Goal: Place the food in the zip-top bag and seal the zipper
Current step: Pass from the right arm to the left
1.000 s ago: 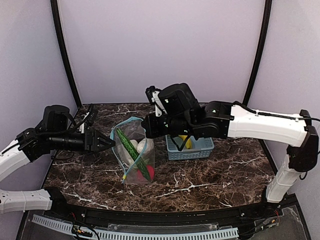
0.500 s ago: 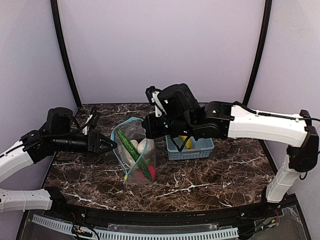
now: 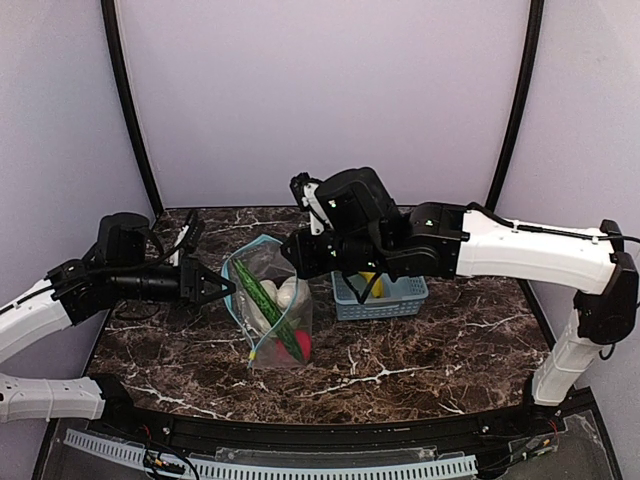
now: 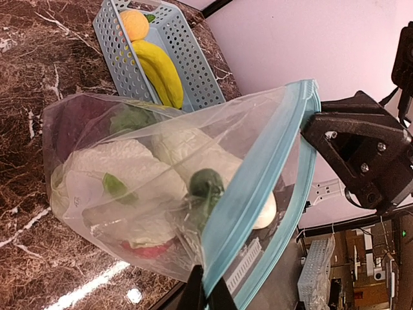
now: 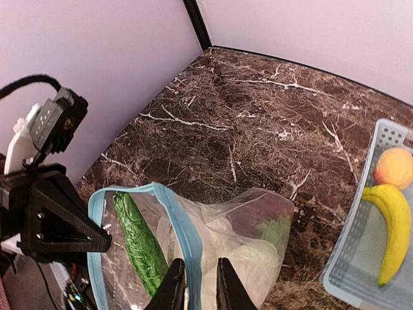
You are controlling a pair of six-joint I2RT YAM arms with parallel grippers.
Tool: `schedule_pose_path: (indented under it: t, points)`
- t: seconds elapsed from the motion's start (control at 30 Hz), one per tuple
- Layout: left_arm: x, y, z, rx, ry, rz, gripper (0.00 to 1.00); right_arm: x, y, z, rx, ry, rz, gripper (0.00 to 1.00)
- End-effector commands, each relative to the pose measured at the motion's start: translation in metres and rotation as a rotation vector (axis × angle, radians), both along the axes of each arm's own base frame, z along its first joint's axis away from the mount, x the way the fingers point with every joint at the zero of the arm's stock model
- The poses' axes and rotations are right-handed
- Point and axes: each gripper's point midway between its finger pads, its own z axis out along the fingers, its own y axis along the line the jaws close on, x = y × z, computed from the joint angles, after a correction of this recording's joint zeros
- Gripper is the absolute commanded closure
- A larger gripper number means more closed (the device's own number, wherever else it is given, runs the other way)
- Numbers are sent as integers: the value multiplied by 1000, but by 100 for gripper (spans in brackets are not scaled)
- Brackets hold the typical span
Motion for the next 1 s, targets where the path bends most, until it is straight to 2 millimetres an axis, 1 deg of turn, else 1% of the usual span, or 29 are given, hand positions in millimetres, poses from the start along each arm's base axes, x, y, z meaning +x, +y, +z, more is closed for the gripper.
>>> schedule_pose_path:
  t: [0.0, 0.03, 0.07, 0.1, 0.13, 0.2, 0.27, 0.33, 0.43, 0.57, 0.7, 0.83, 0.87, 0.97]
  points:
    - [0, 4, -8, 9, -2, 21, 99, -3, -12, 32, 28, -65, -3, 70]
    - [0, 5, -8, 9, -2, 23, 99, -3, -15, 32, 15, -75, -1, 58]
    - [0, 5, -11, 14, 1, 27, 99, -4, -20, 34, 3, -89, 1, 43]
    - [0, 6, -11, 15, 1, 30, 99, -4, -23, 34, -8, -96, -4, 36]
    - [1, 7, -13, 20, 2, 35, 99, -3, -30, 34, -29, -102, -14, 26]
    - [2, 9, -14, 24, -2, 44, 99, -2, -42, 36, -61, -120, -31, 15]
    - [2, 9, -14, 27, -4, 46, 99, 3, -55, 36, -95, -129, -63, 8]
    - [1, 10, -15, 25, -5, 44, 99, 10, -69, 34, -122, -117, -96, 5]
    - [-1, 9, -13, 17, -6, 39, 99, 28, -89, 23, -150, -77, -143, 2]
    - [-3, 10, -10, 15, -14, 33, 99, 60, -113, -6, -176, 15, -187, 1]
    - [-6, 12, -4, 8, -32, 30, 99, 100, -133, -35, -212, 86, -253, 1]
    - [-7, 15, 3, 10, -58, 28, 99, 135, -143, -63, -234, 138, -287, 1]
    - [-8, 15, 4, 9, -63, 28, 99, 144, -144, -74, -237, 160, -291, 1]
    - [-8, 16, 5, 12, -72, 25, 99, 171, -143, -91, -209, 193, -296, 1]
